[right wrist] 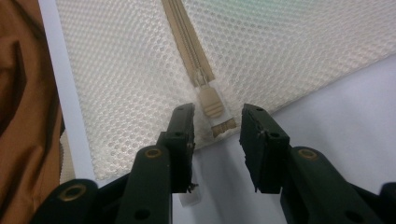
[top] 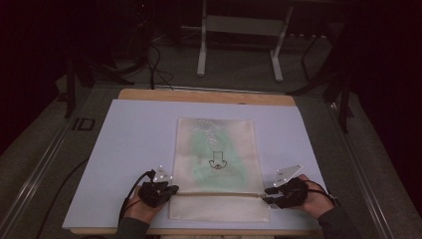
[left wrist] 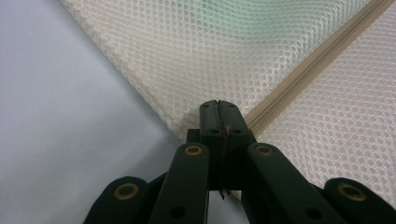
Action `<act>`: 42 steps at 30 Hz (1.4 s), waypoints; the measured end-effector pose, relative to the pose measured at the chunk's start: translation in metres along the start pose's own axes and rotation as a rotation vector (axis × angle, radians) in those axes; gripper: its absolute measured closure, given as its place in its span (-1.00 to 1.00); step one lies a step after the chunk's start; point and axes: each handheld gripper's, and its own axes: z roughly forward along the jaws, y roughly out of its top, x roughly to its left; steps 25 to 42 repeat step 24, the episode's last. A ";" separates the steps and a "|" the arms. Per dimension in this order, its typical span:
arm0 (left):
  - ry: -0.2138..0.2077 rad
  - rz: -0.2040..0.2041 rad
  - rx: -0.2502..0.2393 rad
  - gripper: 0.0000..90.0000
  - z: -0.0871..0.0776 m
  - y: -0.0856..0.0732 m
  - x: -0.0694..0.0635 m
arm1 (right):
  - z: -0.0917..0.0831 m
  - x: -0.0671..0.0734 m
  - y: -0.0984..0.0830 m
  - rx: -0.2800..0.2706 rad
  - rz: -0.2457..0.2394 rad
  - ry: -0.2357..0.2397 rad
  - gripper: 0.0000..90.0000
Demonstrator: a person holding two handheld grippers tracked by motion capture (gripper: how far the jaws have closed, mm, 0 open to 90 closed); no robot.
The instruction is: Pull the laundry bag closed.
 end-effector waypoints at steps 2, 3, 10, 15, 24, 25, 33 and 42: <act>0.001 0.002 0.001 0.98 0.000 0.000 0.000 | -0.002 0.001 -0.001 -0.016 0.006 -0.004 0.41; -0.001 0.000 0.000 0.98 0.000 0.000 0.000 | -0.003 0.001 -0.001 -0.026 0.009 -0.006 0.41; -0.007 -0.002 -0.003 0.97 0.000 0.000 0.001 | -0.013 0.000 -0.005 -0.115 0.045 -0.028 0.35; -0.016 -0.005 -0.003 0.96 0.000 0.000 0.002 | -0.016 -0.003 -0.010 -0.158 0.081 -0.041 0.28; -0.031 -0.013 -0.009 0.93 0.000 -0.001 0.003 | -0.010 -0.011 -0.017 -0.193 0.158 -0.092 0.11; -0.031 -0.013 -0.009 0.93 0.000 -0.001 0.003 | -0.010 -0.011 -0.017 -0.193 0.158 -0.092 0.11; -0.031 -0.013 -0.009 0.93 0.000 -0.001 0.003 | -0.010 -0.011 -0.017 -0.193 0.158 -0.092 0.11; -0.031 -0.013 -0.009 0.93 0.000 -0.001 0.003 | -0.010 -0.011 -0.017 -0.193 0.158 -0.092 0.11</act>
